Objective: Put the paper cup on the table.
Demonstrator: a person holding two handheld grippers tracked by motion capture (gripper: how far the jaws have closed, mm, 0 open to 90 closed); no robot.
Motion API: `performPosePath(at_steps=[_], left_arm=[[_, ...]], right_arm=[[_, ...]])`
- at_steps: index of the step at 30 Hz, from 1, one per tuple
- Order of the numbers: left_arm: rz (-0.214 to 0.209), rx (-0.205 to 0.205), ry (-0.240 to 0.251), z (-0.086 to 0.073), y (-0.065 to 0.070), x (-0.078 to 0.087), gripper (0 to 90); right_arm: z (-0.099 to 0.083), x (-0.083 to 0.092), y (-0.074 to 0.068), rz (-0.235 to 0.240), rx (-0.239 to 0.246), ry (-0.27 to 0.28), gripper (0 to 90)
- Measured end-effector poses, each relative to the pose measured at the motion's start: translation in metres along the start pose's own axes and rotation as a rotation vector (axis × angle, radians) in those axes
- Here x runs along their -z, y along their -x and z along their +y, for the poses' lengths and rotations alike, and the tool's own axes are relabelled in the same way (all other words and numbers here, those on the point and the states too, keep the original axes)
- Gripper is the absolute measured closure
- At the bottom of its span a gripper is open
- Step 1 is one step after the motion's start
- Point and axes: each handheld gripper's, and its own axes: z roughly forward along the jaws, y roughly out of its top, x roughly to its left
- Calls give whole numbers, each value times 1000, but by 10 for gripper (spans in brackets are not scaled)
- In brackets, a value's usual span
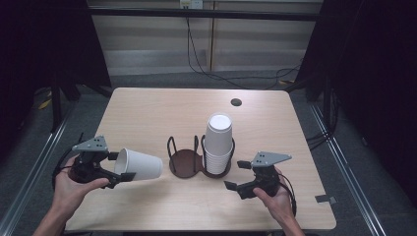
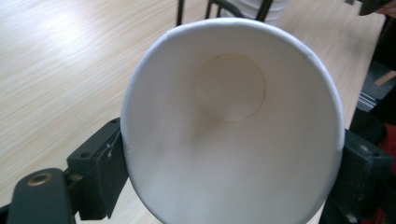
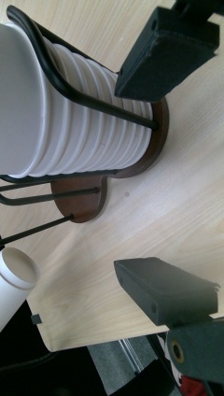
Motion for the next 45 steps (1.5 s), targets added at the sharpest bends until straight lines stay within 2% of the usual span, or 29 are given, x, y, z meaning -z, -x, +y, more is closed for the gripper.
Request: performPosePath(at_steps=[9, 10, 12, 14, 20, 24, 28, 29, 35, 38, 39, 41, 45], left_arm=[[54, 1, -26, 8, -12, 10, 137], [74, -13, -36, 11, -13, 10, 137], [69, -9, -37, 14, -15, 10, 137], [84, -18, -51, 19, -16, 9, 137], [92, -46, -134, 36, -20, -1, 137], [126, -62, -172, 44, -23, -7, 137], [120, -75, -223, 52, -28, -15, 136], [128, -76, -248, 56, -30, -21, 136], [150, -87, -256, 64, -32, -29, 136], [172, -96, -302, 69, -35, -39, 136], [169, -107, -322, 71, -37, -42, 136], [151, -105, -342, 75, -39, -48, 135], [160, -119, -392, 83, -40, -57, 134]], right_arm=[[0, -1, 0, -5, 3, -8, 144], [0, -1, 0, -5, 2, -8, 144], [0, -1, 0, -7, 0, -7, 144], [-1, -1, 1, -2, 0, -10, 145], [-1, -2, 1, -2, -1, -14, 145], [-2, -2, 1, -3, -3, -15, 145], [-2, -3, 1, -2, -4, -18, 145], [-2, -3, 1, -1, -4, -19, 145], [-2, -4, 1, -7, -2, -26, 144], [-2, -4, 1, -8, -4, -27, 144], [-2, -5, 1, -7, -6, -27, 144], [-2, -5, 0, -5, -4, -27, 144], [-3, -5, 0, -6, -3, -32, 144]])
